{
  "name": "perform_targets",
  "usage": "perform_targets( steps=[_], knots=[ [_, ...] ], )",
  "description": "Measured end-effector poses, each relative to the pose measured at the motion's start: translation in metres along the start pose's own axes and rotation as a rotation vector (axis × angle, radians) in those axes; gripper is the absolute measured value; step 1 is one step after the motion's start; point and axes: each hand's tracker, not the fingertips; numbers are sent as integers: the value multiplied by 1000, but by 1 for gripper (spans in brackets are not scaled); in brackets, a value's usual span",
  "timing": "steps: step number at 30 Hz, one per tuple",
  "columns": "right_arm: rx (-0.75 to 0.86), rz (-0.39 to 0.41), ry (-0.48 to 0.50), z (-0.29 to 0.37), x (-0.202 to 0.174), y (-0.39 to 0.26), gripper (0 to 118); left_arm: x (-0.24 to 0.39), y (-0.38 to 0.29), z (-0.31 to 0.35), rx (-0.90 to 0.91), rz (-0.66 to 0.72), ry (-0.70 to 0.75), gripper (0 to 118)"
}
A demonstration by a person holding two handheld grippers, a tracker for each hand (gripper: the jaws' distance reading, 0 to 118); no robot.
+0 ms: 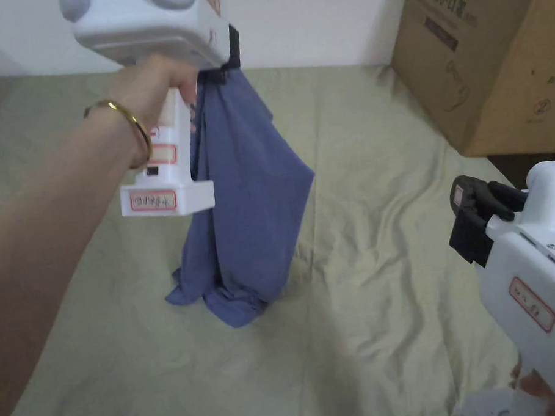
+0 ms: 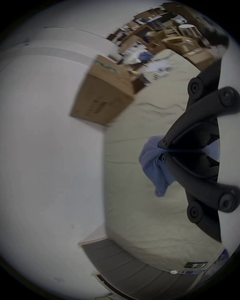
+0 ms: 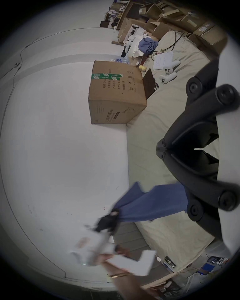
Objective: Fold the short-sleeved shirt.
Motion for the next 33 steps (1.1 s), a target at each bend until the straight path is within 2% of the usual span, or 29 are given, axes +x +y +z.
perform_targets(
  steps=[2, 3, 6, 8, 10, 11, 12, 13, 15, 17, 20, 22, 25, 27, 30, 32, 33],
  knots=[
    [-7, -13, -19, -3, 4, -3, 0, -1, -30, -54, -141, -32, -3, 1],
    [-14, -20, -26, -4, 6, -4, 0, 14, -67, -49, -210, -31, -1, 1],
    [-39, -31, -45, -11, 12, -9, 0, 14, -134, -105, -387, -14, 44, 1],
    [-61, -34, -51, -16, 14, -12, 0, 20, -178, -124, -476, -10, 70, 2],
    [-77, -35, -60, -21, 17, -15, 0, 25, -215, -136, -516, -30, 53, 8],
    [-86, -37, -65, -23, 19, -18, 0, 25, -221, -149, -516, -27, 51, 17],
    [-88, -40, -66, -24, 20, -19, 0, 27, -228, -150, -495, -30, 39, 36],
    [-92, -41, -67, -25, 20, -20, 0, 31, -231, -147, -433, -30, -2, 49],
    [-101, -34, -69, -26, 18, -22, 0, 34, -226, -141, -438, -26, -66, 77],
    [-105, -27, -63, -27, 16, -23, 0, 34, -211, -130, -421, 24, -115, 92],
    [-99, -15, -42, -29, 11, -23, 0, 27, -178, -90, -206, 110, -157, 94],
    [-88, -7, -24, -30, 4, -21, 0, 17, -159, -55, -62, 110, -142, 97],
    [-56, 2, -3, -34, -7, -17, 0, -2, -147, -5, 186, 51, 9, 101],
    [-29, -3, 11, -35, -18, -13, 0, -12, -151, 28, 365, -13, 164, 101],
    [2, -10, 31, -38, -28, -12, 0, -21, -170, 64, 530, -77, 322, 100],
    [19, 2, 37, -38, -35, -12, 0, -27, -187, 75, 553, -86, 384, 96],
    [26, 10, 40, -38, -39, -12, 0, -31, -196, 80, 559, -81, 408, 83]
  ],
)
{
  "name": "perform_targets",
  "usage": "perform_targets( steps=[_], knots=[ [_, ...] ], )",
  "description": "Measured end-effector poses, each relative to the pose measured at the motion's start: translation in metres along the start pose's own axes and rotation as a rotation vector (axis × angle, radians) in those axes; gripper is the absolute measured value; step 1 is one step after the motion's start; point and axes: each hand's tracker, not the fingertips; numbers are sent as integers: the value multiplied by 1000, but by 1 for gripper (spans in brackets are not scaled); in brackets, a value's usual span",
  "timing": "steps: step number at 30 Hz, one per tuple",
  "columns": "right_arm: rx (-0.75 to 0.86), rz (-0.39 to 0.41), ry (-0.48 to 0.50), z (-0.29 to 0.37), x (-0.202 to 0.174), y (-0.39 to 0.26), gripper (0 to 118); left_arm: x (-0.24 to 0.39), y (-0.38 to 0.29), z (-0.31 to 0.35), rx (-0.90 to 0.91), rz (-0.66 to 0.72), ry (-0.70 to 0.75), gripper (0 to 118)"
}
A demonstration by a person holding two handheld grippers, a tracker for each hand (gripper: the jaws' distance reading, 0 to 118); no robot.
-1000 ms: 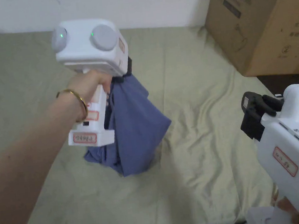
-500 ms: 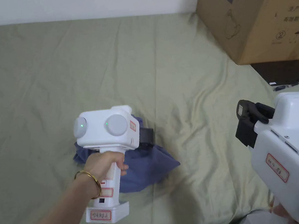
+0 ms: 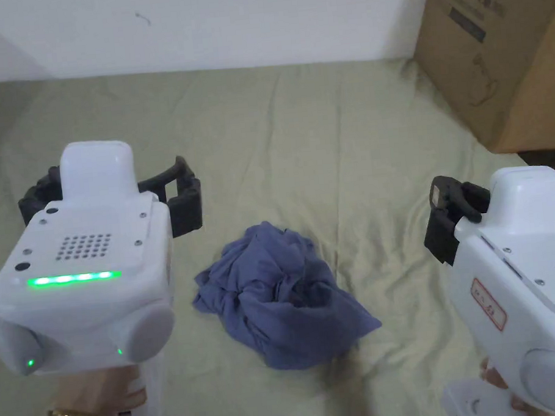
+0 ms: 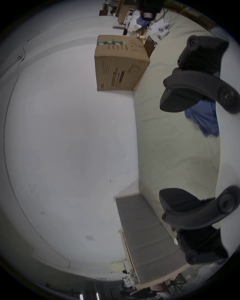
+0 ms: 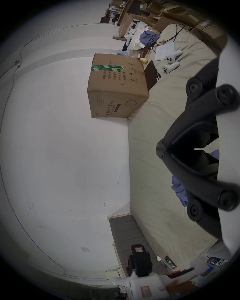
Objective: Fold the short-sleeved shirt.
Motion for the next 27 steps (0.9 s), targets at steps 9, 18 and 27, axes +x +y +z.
perform_targets(
  steps=[9, 18, 27],
  knots=[
    [1, 7, 46, 7, -11, -11, 0, -24, -48, 30, -99, 74, -24, 0],
    [-32, 10, 47, 9, -9, -19, 0, -29, -55, 26, -177, 128, -55, 0],
    [-56, 4, 30, 2, -2, -22, 0, -19, -74, -93, -730, 127, -169, 117]
  ],
)
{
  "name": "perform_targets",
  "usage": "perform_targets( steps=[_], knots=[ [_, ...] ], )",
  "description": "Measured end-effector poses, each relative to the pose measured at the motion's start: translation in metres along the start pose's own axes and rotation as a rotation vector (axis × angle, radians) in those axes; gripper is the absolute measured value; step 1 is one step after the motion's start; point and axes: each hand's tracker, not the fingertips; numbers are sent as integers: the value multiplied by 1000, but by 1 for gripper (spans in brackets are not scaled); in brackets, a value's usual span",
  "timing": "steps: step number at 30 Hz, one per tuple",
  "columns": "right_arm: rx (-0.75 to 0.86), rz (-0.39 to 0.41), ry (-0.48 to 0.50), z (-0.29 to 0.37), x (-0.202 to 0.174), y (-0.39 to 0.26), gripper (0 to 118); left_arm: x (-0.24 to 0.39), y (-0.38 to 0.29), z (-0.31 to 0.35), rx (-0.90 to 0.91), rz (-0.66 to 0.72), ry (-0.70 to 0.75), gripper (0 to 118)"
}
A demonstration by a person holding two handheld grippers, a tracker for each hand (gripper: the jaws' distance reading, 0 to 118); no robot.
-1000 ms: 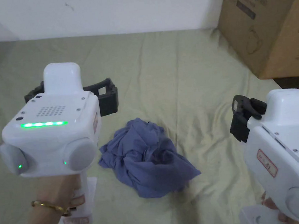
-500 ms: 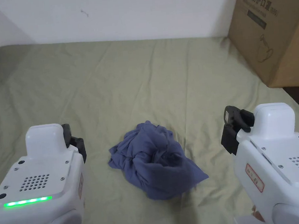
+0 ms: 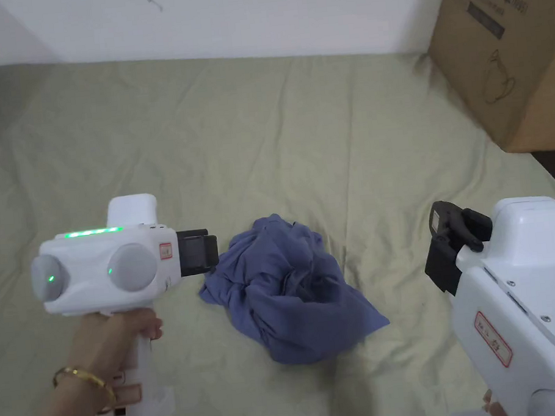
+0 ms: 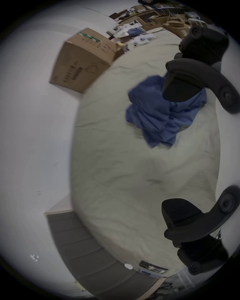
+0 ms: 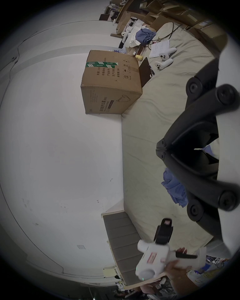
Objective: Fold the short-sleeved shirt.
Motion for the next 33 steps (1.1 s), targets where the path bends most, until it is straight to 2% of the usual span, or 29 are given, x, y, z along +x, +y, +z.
perform_targets(
  steps=[5, 8, 11, 14, 15, 16, 17, 18, 20, 24, 25, 26, 27, 28, 29, 33],
  knots=[
    [-50, -13, -27, -10, 11, -7, 0, 6, 6, -78, -277, -22, -23, 111],
    [-74, -18, -54, -15, 17, -11, 0, 11, 3, -108, -327, -10, 43, 103],
    [-96, -28, -78, -19, 25, -14, 0, 19, 2, -127, -348, 21, 40, 96],
    [-118, -35, -97, -25, 31, -16, 0, 26, 0, -131, -344, 3, 10, 67],
    [-123, -37, -100, -26, 32, -17, 0, 28, 2, -137, -326, -34, 5, 48],
    [-126, -39, -100, -28, 33, -18, 0, 30, 2, -133, -302, -67, -30, 20],
    [-133, -40, -98, -30, 33, -18, 0, 32, 2, -128, -281, -83, -45, 5],
    [-143, -39, -96, -33, 33, -18, 0, 32, 3, -124, -251, -107, 20, 5],
    [-157, -31, -88, -40, 33, -17, 0, 31, 0, -112, -232, -72, -26, 5],
    [-206, -41, -65, -59, 34, -8, 1, 9, -1, -82, -126, 128, -118, 4],
    [-222, -49, -58, -64, 35, -5, 8, 6, -2, -74, -104, 137, -129, 4],
    [-240, -56, -49, -70, 35, 0, 26, 4, -3, -65, -81, 139, -138, 4],
    [-253, -60, -28, -76, 35, 4, 68, 3, -6, -61, -65, 137, -137, 4],
    [-281, -69, 2, -83, 36, 6, 103, 2, -7, -56, -61, 134, -136, 4],
    [-349, -81, 24, -94, 36, 8, 118, 1, -9, -51, -58, 133, -138, 4],
    [-525, -98, 74, -128, 35, -2, 116, -1, -15, -44, -45, 133, -144, 4]
  ],
)
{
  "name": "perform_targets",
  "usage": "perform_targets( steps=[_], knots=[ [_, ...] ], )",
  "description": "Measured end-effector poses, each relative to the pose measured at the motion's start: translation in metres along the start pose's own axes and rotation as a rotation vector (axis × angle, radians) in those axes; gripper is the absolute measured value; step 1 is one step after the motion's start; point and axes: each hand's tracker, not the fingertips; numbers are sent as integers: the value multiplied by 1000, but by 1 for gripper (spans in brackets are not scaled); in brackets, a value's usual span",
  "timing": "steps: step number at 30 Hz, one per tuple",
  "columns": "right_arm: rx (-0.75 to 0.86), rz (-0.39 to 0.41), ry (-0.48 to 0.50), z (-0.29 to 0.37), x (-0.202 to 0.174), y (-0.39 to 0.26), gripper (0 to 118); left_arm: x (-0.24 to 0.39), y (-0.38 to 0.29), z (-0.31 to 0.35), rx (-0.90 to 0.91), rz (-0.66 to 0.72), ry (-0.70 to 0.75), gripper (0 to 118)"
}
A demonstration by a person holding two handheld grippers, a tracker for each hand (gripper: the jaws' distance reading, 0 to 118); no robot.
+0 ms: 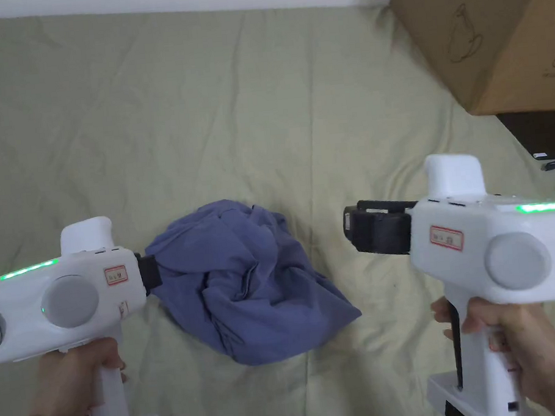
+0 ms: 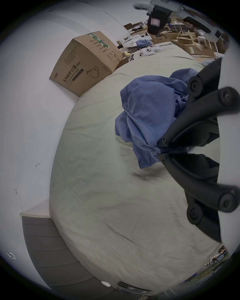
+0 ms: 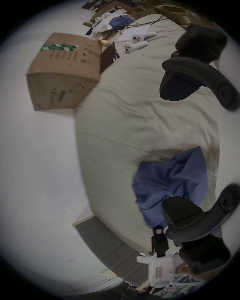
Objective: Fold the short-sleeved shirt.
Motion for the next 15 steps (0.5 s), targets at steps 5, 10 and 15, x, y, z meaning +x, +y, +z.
perform_targets(
  steps=[5, 10, 15],
  knots=[
    [-273, 72, -10, -58, -5, -24, 116, -1, -3, 1, -2, 0, 9, 4],
    [-417, 26, -62, -104, -2, -59, 109, -3, -5, 1, -5, 8, 12, 4],
    [-453, -103, 32, -113, 1, -78, 7, -4, -8, -1, -17, 4, 23, 4]
  ],
)
